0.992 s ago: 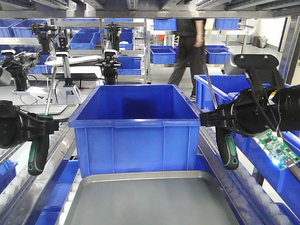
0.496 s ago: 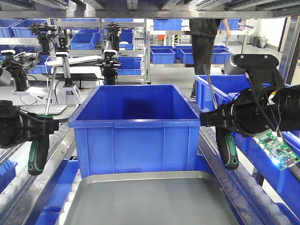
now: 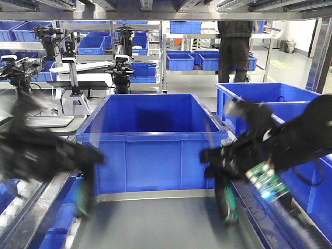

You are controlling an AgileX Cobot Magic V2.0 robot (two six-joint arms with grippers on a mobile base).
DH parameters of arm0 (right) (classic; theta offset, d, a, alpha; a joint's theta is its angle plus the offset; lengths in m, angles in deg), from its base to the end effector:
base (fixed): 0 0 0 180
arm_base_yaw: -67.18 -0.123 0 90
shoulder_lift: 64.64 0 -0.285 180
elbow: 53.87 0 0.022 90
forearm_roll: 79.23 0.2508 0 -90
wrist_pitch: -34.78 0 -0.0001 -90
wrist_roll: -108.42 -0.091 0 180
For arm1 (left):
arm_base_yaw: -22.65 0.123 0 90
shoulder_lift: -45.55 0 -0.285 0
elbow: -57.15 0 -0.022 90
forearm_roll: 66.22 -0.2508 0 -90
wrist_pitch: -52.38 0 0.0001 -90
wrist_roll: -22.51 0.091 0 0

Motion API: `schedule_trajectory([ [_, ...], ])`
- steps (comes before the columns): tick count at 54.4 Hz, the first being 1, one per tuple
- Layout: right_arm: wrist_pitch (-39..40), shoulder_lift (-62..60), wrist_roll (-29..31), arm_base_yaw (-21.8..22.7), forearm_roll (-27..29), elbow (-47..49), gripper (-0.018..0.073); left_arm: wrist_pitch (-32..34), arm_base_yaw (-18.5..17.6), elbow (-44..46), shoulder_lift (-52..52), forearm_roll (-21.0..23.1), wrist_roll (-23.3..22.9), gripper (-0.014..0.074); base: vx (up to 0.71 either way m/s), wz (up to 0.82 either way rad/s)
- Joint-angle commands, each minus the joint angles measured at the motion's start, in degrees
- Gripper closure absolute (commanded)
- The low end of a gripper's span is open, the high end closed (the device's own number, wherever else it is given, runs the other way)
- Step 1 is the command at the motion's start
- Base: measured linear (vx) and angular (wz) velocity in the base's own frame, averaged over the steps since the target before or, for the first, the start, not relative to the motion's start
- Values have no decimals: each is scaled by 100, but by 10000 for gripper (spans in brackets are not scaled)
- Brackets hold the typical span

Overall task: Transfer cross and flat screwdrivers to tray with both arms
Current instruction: 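Lower both screwdrivers onto the grey metal tray and open both grippers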

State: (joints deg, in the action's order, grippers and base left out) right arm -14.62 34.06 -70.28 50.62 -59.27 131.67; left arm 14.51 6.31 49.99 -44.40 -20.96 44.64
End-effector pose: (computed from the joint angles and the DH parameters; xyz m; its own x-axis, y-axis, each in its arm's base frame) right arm 0.3290 0.1224 0.3447 -0.8164 -0.0333 -0.5765 -0.2685 0.9058 0.3279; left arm 0.2937 -0.1275 0.3508 -0.7059 -0.0580 -0.7059 0.4098 0.7795 -0.4738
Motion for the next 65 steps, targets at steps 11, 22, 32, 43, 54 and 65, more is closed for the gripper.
schedule_trajectory([
  [11,-62,411,253,-2,700,183,559,24,-483,180,-690,408,-393,591,0,0],
  [22,-243,698,235,-2,681,183,482,-51,-483,180,-1029,456,-393,514,0,0],
  [32,-256,798,41,4,655,183,279,-57,-483,180,-1198,473,-393,323,0,0],
  [43,-277,798,17,4,433,183,55,-32,-483,180,-1198,454,-376,99,0,0],
  [54,40,504,63,9,551,188,1,94,-483,180,-1005,454,-193,52,0,0],
  [65,674,-469,210,9,348,188,12,820,-483,180,-16,449,158,65,0,0],
])
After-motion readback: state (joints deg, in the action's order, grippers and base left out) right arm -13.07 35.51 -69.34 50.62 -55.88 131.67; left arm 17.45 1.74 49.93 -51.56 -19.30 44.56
